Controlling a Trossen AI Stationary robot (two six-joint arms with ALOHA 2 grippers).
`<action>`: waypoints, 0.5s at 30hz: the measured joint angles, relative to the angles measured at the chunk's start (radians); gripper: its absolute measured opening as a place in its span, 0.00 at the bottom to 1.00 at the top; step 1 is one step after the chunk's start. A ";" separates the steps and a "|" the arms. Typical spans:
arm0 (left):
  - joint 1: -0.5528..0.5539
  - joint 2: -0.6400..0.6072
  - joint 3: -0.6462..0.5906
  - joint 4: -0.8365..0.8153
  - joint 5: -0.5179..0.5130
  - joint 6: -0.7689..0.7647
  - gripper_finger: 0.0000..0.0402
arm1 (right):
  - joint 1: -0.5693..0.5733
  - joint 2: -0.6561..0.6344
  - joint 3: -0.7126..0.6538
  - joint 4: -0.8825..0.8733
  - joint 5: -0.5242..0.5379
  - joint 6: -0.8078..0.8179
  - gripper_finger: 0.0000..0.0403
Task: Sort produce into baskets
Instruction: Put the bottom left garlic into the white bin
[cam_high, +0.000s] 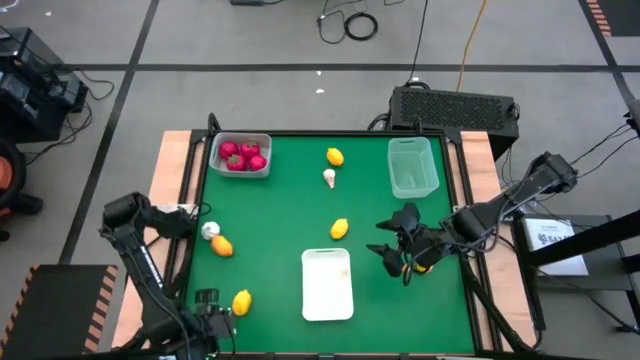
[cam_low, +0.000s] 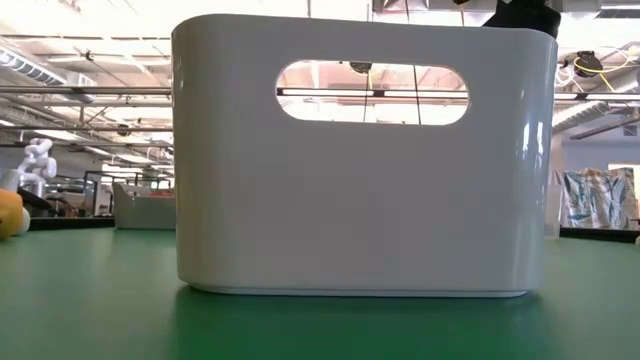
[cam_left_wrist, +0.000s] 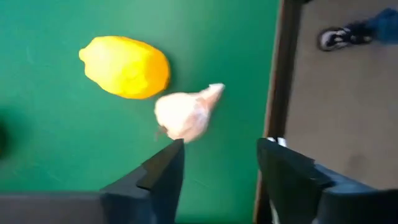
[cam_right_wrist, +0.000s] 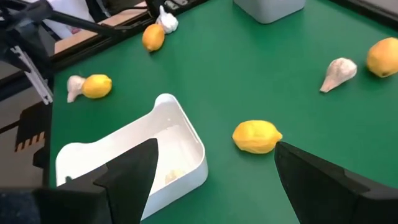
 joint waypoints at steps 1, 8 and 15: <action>0.001 0.003 0.000 -0.009 -0.016 -0.001 0.57 | -0.001 -0.001 0.000 0.001 -0.002 0.000 0.78; 0.027 0.059 0.000 -0.010 0.011 -0.056 0.77 | -0.006 -0.001 0.000 0.015 -0.005 -0.012 0.78; 0.032 0.126 0.000 0.003 -0.031 -0.035 0.79 | -0.007 -0.001 0.000 0.015 -0.008 -0.050 0.78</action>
